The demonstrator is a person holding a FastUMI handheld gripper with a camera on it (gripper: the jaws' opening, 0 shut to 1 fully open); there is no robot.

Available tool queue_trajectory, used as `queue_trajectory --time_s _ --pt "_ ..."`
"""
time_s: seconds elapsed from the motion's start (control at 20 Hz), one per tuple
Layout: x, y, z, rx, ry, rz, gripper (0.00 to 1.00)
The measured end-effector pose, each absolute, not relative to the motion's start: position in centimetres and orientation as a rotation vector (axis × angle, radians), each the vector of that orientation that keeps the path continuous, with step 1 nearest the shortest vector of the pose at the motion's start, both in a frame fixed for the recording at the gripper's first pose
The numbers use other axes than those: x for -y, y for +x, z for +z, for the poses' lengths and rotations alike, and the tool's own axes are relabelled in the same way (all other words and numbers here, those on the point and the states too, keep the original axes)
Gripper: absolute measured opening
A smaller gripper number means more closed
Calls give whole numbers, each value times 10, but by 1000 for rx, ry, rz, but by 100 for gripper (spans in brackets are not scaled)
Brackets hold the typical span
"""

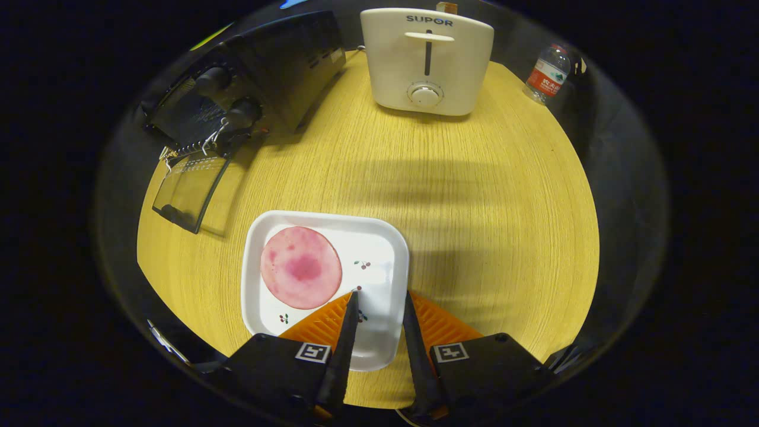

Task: Open the toaster oven, put the food inside, and close the toaster oven door.

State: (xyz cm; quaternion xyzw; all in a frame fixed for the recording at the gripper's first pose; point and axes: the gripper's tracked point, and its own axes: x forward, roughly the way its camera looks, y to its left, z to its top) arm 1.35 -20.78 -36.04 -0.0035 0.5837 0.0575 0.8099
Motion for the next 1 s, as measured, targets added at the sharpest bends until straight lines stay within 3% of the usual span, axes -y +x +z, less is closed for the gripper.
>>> queue_trajectory --time_s 0.3,0.45,0.65,1.0 --pt "212 14 -365 -1298 13 87 49" --pt "219 15 -358 -1330 108 64 14" --pt "221 14 -355 -1295 170 89 2" --pt "211 5 -352 -1244 410 67 2"
